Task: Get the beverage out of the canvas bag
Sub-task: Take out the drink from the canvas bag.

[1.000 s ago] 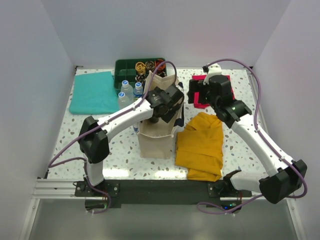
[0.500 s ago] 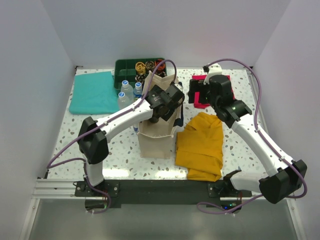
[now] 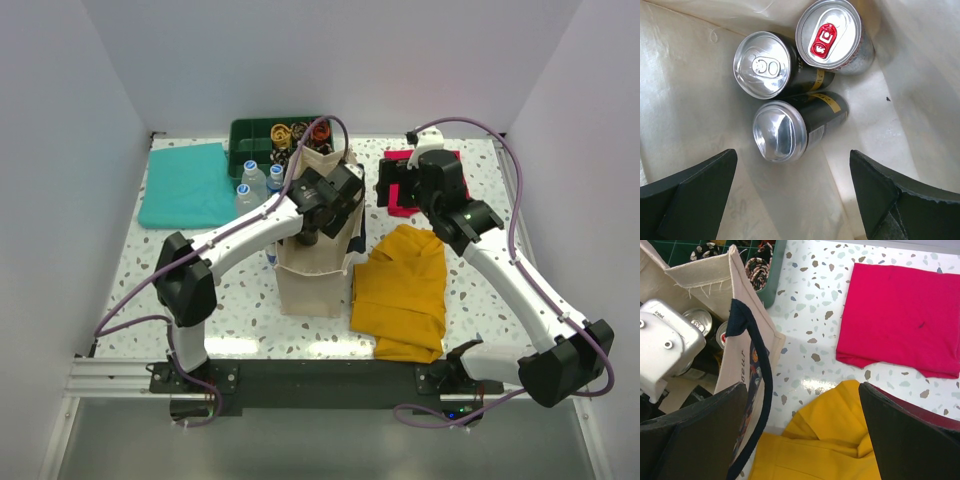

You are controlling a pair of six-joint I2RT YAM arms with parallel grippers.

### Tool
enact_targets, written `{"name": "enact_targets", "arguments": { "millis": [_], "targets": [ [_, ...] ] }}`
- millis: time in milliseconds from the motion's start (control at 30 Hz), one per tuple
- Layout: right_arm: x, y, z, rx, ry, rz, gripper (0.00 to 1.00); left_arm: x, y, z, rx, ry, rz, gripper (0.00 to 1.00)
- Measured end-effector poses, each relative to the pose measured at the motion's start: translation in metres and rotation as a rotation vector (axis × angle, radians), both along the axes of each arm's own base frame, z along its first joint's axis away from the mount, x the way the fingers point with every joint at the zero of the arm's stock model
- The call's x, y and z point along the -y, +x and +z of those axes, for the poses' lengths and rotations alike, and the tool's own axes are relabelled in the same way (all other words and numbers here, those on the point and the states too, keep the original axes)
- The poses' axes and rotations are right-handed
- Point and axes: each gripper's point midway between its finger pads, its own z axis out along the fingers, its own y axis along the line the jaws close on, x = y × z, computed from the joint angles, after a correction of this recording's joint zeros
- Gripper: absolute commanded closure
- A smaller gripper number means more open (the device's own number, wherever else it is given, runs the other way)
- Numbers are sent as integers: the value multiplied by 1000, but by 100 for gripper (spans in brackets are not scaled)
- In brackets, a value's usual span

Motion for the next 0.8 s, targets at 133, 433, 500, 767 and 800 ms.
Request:
{"name": "enact_targets", "arguments": {
  "millis": [133, 433, 500, 767, 800],
  "targets": [
    [0, 0, 0, 0, -1, 0, 2, -2, 4, -4, -25, -34, 3, 0],
    [1, 0, 0, 0, -5, 1, 2, -1, 10, -14, -80, -121, 2, 0],
    [1, 0, 0, 0, -5, 1, 2, 0, 10, -15, -88, -135, 3, 0],
    [0, 2, -7, -16, -15, 1, 2, 2, 10, -20, -107, -161, 4, 0],
    [0, 2, -7, -17, -16, 1, 2, 2, 10, -20, -107, -163, 3, 0]
  ]
}}
